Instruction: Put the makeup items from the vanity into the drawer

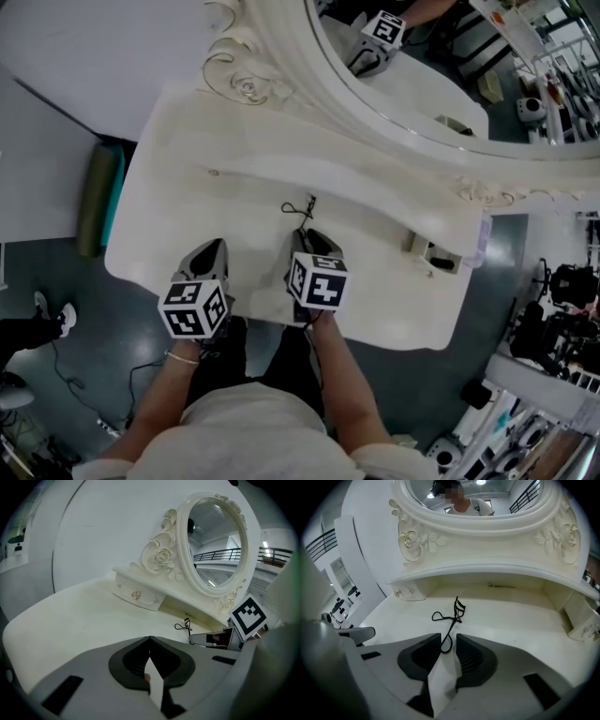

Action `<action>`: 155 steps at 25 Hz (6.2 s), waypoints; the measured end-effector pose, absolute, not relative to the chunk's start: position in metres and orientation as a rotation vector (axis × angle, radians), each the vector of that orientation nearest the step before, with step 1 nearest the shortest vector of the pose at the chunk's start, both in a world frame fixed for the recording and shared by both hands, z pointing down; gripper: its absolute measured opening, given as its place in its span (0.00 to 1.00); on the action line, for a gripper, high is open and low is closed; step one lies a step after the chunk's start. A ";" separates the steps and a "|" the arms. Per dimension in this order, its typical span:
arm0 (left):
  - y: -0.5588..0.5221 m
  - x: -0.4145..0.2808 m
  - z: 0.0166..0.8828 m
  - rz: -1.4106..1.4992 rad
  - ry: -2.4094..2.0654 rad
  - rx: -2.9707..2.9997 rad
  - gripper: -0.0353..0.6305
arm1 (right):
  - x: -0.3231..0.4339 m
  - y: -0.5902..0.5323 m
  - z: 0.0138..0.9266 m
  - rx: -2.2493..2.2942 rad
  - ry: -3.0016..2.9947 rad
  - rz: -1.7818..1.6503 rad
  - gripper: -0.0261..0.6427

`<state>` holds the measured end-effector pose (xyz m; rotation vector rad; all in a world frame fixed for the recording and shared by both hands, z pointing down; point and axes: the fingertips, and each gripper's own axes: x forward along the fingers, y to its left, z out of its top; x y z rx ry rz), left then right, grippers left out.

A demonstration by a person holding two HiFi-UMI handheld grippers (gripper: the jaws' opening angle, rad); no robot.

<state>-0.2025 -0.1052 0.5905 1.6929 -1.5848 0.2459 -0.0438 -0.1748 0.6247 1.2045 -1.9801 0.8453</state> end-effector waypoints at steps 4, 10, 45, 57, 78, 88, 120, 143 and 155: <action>-0.103 -0.205 0.595 0.243 -1.577 1.681 0.06 | -0.043 -0.176 0.625 1.214 -1.963 0.834 0.20; -0.101 -0.205 0.598 0.252 -1.571 1.681 0.06 | -0.042 -0.176 0.625 1.225 -1.934 0.818 0.16; -0.092 -0.141 0.570 0.285 -1.512 1.817 0.06 | 0.015 -0.145 0.579 1.428 -2.037 1.021 0.07; -0.089 -0.082 0.549 0.307 -1.435 1.944 0.06 | 0.076 -0.122 0.556 1.567 -2.019 1.017 0.07; -0.109 0.038 0.507 0.361 -1.269 2.172 0.06 | 0.197 -0.106 0.514 1.827 -1.973 1.045 0.07; -0.124 0.075 0.497 0.388 -1.227 2.240 0.06 | 0.236 -0.114 0.503 1.938 -1.959 1.101 0.07; -0.166 0.115 0.518 0.469 -1.165 2.228 0.06 | 0.270 -0.152 0.535 2.050 -1.851 1.645 0.07; -0.183 0.138 0.520 0.489 -1.163 2.234 0.06 | 0.303 -0.170 0.544 2.189 -1.685 2.270 0.07; -0.190 0.137 0.529 0.505 -1.177 2.196 0.06 | 0.301 -0.206 0.525 2.147 -1.860 2.241 0.24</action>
